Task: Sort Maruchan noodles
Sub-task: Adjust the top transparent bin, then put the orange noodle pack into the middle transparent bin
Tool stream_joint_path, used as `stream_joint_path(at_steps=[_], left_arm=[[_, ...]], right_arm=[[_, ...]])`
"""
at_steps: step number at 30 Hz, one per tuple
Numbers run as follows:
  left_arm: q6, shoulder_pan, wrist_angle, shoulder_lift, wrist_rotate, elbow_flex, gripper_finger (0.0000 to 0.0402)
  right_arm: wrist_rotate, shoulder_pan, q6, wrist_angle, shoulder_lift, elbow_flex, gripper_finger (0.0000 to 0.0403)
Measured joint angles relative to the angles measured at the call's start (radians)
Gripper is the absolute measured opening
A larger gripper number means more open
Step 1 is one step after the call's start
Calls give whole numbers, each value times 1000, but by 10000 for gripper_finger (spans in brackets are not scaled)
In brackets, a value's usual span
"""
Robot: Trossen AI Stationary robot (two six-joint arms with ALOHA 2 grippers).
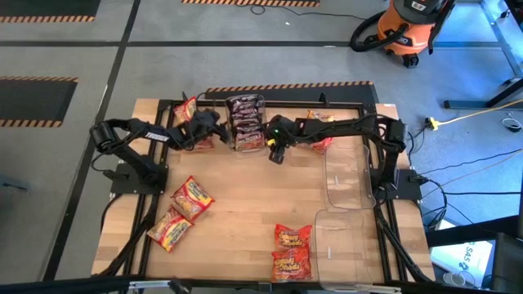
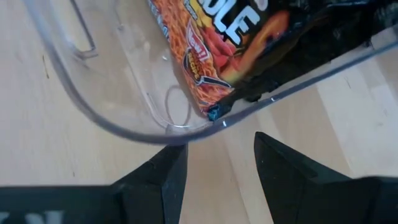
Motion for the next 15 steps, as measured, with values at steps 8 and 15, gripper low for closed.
stream_joint_path(at_steps=[8, 15], left_arm=[[-8, 23, -103, -70, 95, 0, 185], [-87, -153, -338, -333, 112, 2, 185]], right_arm=[[36, 13, -11, -93, -37, 35, 165], [9, 173, 45, -361, -229, 48, 165]])
